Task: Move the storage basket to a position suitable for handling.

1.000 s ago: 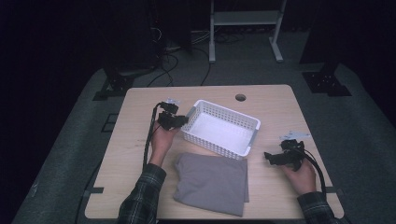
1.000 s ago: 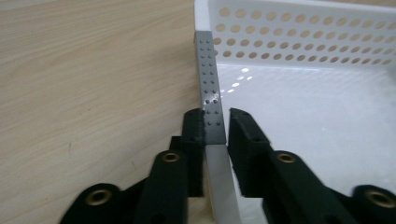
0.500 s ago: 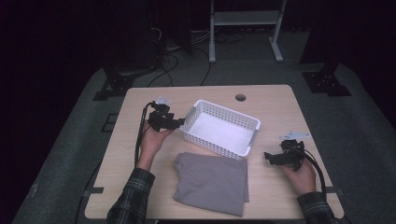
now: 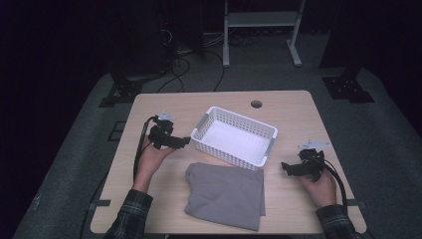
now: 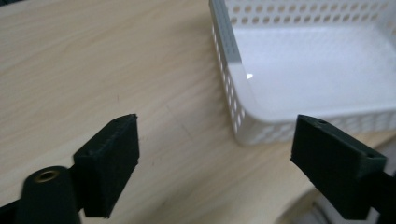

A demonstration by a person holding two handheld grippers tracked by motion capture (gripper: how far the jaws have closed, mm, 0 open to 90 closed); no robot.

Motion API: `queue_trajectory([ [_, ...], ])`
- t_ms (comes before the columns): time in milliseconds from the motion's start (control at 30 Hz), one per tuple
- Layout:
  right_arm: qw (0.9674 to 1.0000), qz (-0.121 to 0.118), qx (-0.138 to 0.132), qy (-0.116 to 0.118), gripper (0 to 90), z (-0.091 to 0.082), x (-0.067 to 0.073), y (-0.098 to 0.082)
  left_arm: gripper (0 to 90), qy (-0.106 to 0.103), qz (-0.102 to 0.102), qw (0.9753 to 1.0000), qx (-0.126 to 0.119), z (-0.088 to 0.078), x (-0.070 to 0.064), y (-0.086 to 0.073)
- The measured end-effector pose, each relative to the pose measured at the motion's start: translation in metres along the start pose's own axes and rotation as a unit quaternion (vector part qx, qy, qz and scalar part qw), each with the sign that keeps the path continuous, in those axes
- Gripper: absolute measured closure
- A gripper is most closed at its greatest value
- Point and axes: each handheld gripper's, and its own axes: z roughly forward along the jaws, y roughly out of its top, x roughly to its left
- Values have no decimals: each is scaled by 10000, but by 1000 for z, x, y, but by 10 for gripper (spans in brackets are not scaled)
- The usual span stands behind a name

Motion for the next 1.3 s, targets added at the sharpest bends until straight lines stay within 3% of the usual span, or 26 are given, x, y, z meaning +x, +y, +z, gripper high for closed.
queue_trajectory([
  [133, 10000, -16, 2, 9, 0, 0, 0, 0, 27, 77, 50, 9999, 82, -7, 0, -14],
  [233, 10000, -37, 3, 35, 0, 0, -1, 1, 19, -10, 51, 10000, 79, -11, 0, -23],
  [733, 9998, -138, 32, 128, 0, -2, -4, -1, 19, 66, 41, 9997, 215, -25, -7, -69],
  [800, 9997, -173, 61, 176, 26, -4, -4, -1, 19, 33, 92, 9997, 230, -26, -7, -78],
  [833, 9993, -138, 45, 343, 65, -7, -5, -1, 19, 25, 123, 9995, 307, -26, -6, -86],
  [933, 9991, -106, 70, 407, 66, -9, -7, -1, 15, 22, 129, 9992, 382, -27, -4, -99],
  [1133, 9984, -126, 29, 543, 85, -15, -7, 1, 15, 62, 283, 9985, 463, -29, -4, -117],
  [1300, 9975, -157, -91, 686, 86, -27, -4, 7, 0, -66, 288, 9983, 495, -28, -3, -129],
])
